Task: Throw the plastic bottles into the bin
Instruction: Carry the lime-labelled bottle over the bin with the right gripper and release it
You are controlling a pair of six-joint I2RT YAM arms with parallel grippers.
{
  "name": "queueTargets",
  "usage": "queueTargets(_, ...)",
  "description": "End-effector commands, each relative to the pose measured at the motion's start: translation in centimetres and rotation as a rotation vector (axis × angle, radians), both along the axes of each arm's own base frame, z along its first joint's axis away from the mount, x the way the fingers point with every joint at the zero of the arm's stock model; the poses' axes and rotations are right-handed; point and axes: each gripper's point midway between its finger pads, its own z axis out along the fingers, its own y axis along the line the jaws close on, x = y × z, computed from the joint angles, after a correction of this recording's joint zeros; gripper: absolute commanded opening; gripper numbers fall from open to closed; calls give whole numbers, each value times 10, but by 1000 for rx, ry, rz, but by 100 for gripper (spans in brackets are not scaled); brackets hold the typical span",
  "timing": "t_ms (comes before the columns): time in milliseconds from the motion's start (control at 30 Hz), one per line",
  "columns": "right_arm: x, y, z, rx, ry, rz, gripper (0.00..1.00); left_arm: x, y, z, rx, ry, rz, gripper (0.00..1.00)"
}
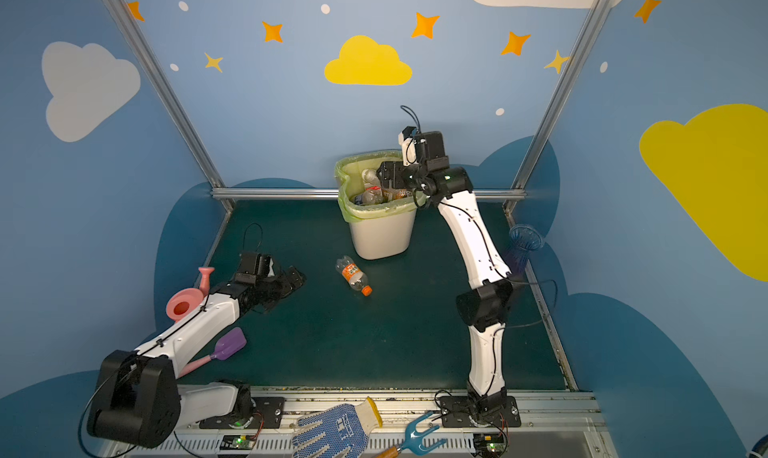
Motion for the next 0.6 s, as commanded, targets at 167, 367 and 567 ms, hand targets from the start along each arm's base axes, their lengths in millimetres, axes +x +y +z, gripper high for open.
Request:
queueTargets(167, -77, -83, 111, 95, -294, -140, 97, 11, -26, 30, 49, -71, -50, 100)
queueTargets(367, -84, -127, 34, 74, -165, -250, 97, 20, -63, 27, 31, -53, -113, 100)
queueTargets(567, -106, -168, -62, 77, 7, -362, 98, 35, -97, 16, -36, 2, -147, 100)
